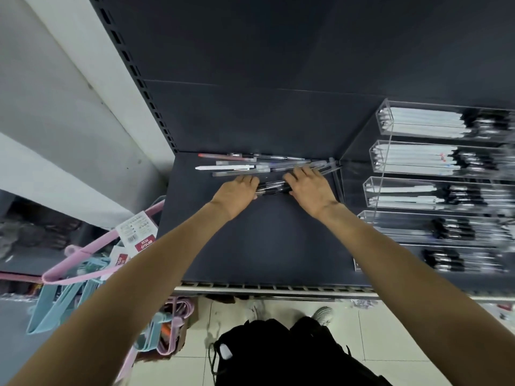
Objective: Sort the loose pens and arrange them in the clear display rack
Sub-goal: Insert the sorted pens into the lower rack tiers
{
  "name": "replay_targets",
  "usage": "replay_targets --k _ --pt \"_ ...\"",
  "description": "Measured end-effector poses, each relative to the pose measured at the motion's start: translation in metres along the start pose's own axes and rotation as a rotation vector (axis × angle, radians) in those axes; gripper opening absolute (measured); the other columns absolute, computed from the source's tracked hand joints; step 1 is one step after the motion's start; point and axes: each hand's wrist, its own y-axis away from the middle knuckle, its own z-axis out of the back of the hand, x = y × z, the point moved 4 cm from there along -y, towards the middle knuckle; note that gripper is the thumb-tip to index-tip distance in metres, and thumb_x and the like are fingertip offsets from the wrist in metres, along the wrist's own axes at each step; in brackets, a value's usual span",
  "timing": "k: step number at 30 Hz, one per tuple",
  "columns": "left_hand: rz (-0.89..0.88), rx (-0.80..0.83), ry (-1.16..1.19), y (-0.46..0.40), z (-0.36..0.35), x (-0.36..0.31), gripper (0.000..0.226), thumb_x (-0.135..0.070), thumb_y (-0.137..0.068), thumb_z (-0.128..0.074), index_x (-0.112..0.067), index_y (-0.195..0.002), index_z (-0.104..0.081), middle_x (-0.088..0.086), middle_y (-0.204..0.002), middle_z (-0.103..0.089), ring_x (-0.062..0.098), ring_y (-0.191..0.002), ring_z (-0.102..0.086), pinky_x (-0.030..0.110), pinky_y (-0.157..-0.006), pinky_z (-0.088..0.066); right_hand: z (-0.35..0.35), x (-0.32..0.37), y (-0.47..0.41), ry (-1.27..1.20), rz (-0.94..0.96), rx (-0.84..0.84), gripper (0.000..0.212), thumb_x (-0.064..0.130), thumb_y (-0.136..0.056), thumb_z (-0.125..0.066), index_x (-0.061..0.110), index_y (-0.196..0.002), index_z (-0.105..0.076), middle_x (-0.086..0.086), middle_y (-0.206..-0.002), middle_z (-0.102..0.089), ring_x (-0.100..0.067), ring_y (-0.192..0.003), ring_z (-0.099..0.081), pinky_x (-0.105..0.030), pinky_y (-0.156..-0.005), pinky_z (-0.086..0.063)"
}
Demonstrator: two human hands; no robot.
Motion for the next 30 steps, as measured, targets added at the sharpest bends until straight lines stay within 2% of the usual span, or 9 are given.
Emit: replay_targets --k 4,8,10,13,17,20,23,26,30 --pt "-0.016 0.010 0.001 0.010 -0.006 0.000 0.043 -0.021 -0.105 -0.028 -0.003 -0.145 -0.024 0.016 -0.133 -0.040 0.028 -0.120 -0.044 0.036 -0.093 -0.048 -0.001 -0.006 0.001 0.083 -0.050 -0.028 0.033 0.016 -0.070 -0.080 0.013 -0.100 -0.066 -0.007 -0.098 -0.061 -0.025 -0.094 -0.058 -0.035 -0.085 -0.050" --pt "-0.037 -0.013 0.020 0.026 -0.007 0.004 0.048 -0.019 -0.106 -0.027 -0.005 -0.150 -0.014 0.015 -0.132 -0.038 0.028 -0.115 -0.050 0.036 -0.091 -0.049 0.002 -0.010 0.002 -0.026 0.022 -0.147 0.017 0.013 -0.070 -0.080 0.011 -0.084 -0.070 -0.009 -0.085 -0.061 -0.028 -0.083 -0.059 -0.036 -0.071 -0.053" --pt "-0.032 -0.017 0.058 0.035 -0.007 0.010 0.047 -0.020 -0.105 -0.028 -0.007 -0.150 -0.019 0.013 -0.130 -0.040 0.028 -0.112 -0.053 0.035 -0.091 -0.046 0.005 -0.013 0.003 -0.081 0.006 -0.176 0.014 0.010 -0.070 -0.078 0.011 -0.081 -0.070 -0.008 -0.085 -0.062 -0.028 -0.083 -0.060 -0.035 -0.066 -0.053" --pt "0.002 -0.008 0.192 0.052 -0.008 0.019 0.039 -0.021 -0.104 -0.032 -0.007 -0.140 -0.038 0.014 -0.123 -0.047 0.031 -0.105 -0.057 0.036 -0.089 -0.044 -0.001 -0.015 0.004 -0.053 0.007 -0.053 0.013 0.014 -0.089 -0.060 0.012 -0.100 -0.065 -0.005 -0.098 -0.064 -0.025 -0.103 -0.054 -0.034 -0.074 -0.050" --pt "0.203 -0.042 0.540 0.072 -0.008 0.030 0.024 -0.020 -0.103 -0.038 -0.004 -0.112 -0.053 0.012 -0.101 -0.058 0.030 -0.088 -0.059 0.037 -0.079 -0.048 0.004 -0.016 0.012 -0.121 -0.051 -0.195 0.011 0.012 -0.074 -0.076 0.012 -0.079 -0.066 -0.003 -0.073 -0.067 -0.025 -0.080 -0.062 -0.028 -0.053 -0.050" --pt "0.371 -0.127 1.130 0.085 0.001 0.022 0.018 -0.017 -0.103 -0.039 -0.014 -0.104 -0.057 -0.002 -0.086 -0.062 0.012 -0.071 -0.055 0.018 -0.063 -0.047 0.025 -0.019 0.027 -0.378 -0.185 -0.371 0.009 0.017 -0.085 -0.068 0.014 -0.093 -0.070 -0.006 -0.084 -0.070 -0.029 -0.080 -0.065 -0.034 -0.060 -0.051" --pt "0.404 -0.215 1.606 0.092 0.017 -0.002 0.019 -0.014 -0.102 -0.041 -0.014 -0.108 -0.059 -0.003 -0.090 -0.066 0.004 -0.071 -0.059 0.018 -0.066 -0.051 0.044 -0.016 0.047 -0.832 -0.341 -0.403 0.014 0.021 -0.088 -0.064 0.017 -0.100 -0.071 -0.003 -0.086 -0.070 -0.024 -0.078 -0.066 -0.036 -0.071 -0.053" --pt "0.371 -0.274 1.857 0.094 0.035 -0.027 0.021 -0.014 -0.101 -0.043 -0.013 -0.111 -0.061 -0.003 -0.091 -0.068 0.008 -0.079 -0.065 0.023 -0.073 -0.055 0.056 0.004 0.063 -1.465 -0.392 -0.270 0.014 0.013 -0.085 -0.068 0.023 -0.095 -0.071 0.005 -0.080 -0.068 -0.019 -0.076 -0.071 -0.038 -0.079 -0.055" --pt "0.361 -0.325 1.953 0.099 0.049 -0.050 0.021 -0.013 -0.100 -0.044 -0.016 -0.112 -0.061 -0.003 -0.096 -0.070 0.012 -0.088 -0.068 0.026 -0.077 -0.055 0.065 0.020 0.077 -1.618 -0.385 -0.220 0.019 0.011 -0.082 -0.071 0.024 -0.095 -0.069 0.008 -0.074 -0.064 -0.001 -0.072 -0.061 -0.021 -0.077 -0.050"
